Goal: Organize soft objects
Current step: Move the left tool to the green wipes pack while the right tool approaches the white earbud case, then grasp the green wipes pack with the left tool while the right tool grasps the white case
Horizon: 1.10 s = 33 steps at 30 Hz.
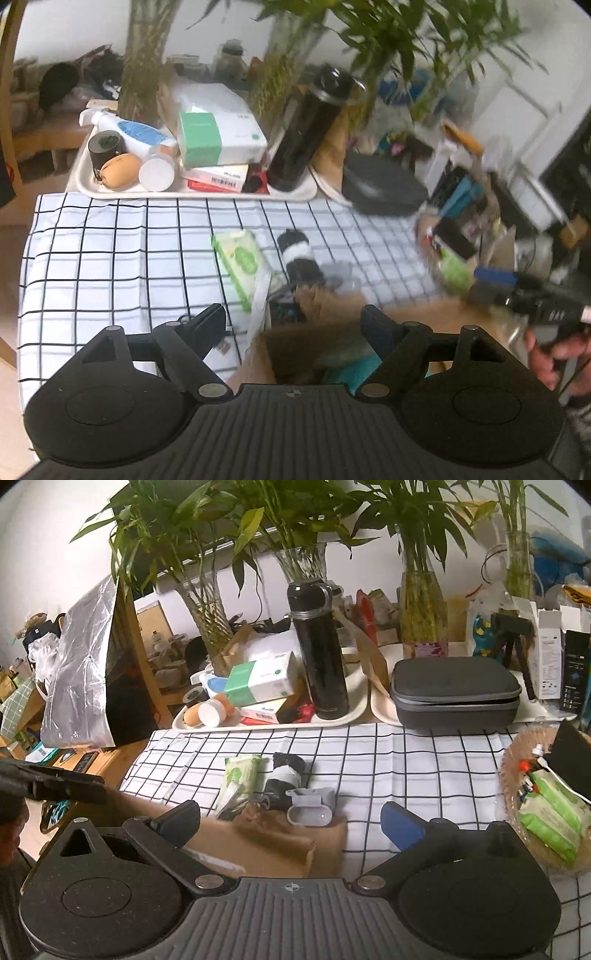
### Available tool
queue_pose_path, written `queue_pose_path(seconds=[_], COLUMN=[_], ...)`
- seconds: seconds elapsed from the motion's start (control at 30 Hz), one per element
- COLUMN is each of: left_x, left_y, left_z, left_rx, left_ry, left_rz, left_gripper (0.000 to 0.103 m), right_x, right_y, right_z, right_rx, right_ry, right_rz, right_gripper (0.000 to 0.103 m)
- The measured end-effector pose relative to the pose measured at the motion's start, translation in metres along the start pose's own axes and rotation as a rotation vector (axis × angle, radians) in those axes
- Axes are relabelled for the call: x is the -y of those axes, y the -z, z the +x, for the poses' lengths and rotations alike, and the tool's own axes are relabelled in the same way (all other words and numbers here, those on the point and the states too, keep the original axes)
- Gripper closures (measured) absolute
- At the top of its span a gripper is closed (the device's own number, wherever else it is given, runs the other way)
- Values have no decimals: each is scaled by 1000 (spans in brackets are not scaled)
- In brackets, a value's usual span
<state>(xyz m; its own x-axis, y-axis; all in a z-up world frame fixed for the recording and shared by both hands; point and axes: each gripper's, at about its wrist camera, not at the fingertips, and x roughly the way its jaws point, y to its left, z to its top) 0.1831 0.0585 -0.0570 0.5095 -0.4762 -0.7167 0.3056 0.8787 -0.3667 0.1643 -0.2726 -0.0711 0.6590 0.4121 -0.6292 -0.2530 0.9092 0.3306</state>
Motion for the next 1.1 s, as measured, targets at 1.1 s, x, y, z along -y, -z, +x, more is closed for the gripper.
queue_pose_path(seconds=[1.1], left_x=[-69], left_y=[-54], left_z=[126], left_rx=[-105], left_ry=[-11], left_rz=[-97], left_gripper=[23], right_x=[56], right_y=[-39], right_z=[117], right_rx=[-145], right_ry=[64], right_rz=[-64], right_gripper=[0])
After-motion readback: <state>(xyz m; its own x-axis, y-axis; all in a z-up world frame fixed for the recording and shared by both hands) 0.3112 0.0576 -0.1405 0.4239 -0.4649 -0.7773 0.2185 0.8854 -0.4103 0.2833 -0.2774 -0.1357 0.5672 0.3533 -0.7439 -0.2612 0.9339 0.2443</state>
